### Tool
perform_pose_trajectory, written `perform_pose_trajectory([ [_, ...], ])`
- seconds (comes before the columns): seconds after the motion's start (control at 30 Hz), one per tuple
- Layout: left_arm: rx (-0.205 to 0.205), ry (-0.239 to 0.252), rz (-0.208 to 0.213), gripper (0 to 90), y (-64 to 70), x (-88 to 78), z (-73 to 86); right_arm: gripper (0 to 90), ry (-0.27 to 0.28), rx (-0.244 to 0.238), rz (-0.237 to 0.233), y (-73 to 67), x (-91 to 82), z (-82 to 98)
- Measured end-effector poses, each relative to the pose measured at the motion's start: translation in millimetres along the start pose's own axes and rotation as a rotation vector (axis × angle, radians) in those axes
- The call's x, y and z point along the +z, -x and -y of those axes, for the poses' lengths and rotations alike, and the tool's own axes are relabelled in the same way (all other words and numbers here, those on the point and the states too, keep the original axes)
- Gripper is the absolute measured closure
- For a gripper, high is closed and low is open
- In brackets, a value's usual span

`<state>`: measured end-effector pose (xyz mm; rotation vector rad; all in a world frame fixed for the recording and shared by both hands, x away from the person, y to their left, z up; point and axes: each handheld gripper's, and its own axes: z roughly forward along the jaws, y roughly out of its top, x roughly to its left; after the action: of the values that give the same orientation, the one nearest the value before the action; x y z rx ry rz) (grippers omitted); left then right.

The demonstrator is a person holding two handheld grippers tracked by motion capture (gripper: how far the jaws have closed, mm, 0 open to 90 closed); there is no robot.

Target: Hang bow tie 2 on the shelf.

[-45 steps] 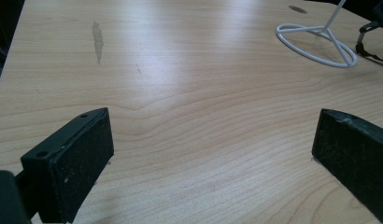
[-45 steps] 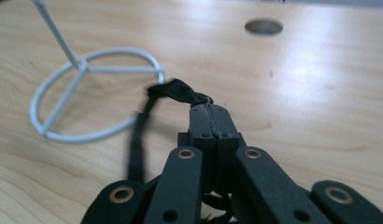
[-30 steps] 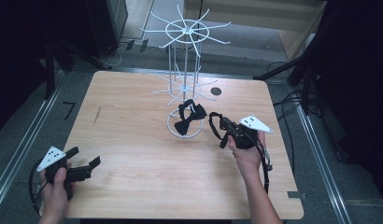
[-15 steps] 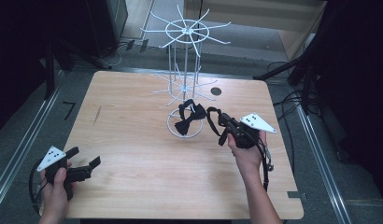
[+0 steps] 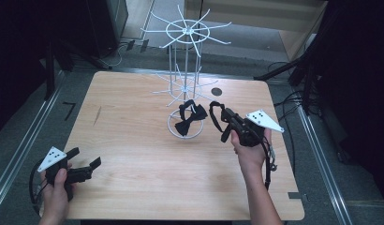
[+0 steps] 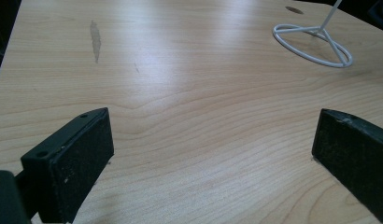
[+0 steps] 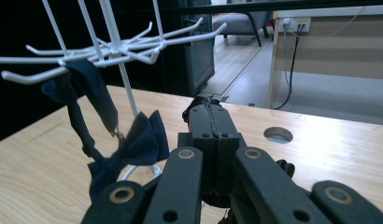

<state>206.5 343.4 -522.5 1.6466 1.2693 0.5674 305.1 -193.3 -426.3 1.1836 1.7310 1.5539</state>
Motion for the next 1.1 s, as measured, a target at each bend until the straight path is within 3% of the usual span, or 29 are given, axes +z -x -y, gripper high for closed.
perform_pose_trajectory([
  [0.27,0.001,0.001,-0.002,0.0,0.3,0.2,0.0,90.0,0.025,0.021,0.001,-2.5,-3.9,-7.6],
  [0.57,0.013,-0.001,-0.005,0.0,1.9,0.7,0.0,90.0,0.096,0.028,0.022,-9.3,-7.2,-14.3],
  [1.1,0.005,0.003,-0.005,0.0,1.2,0.4,0.1,90.0,0.117,0.026,0.015,-18.4,-8.0,-18.9],
])
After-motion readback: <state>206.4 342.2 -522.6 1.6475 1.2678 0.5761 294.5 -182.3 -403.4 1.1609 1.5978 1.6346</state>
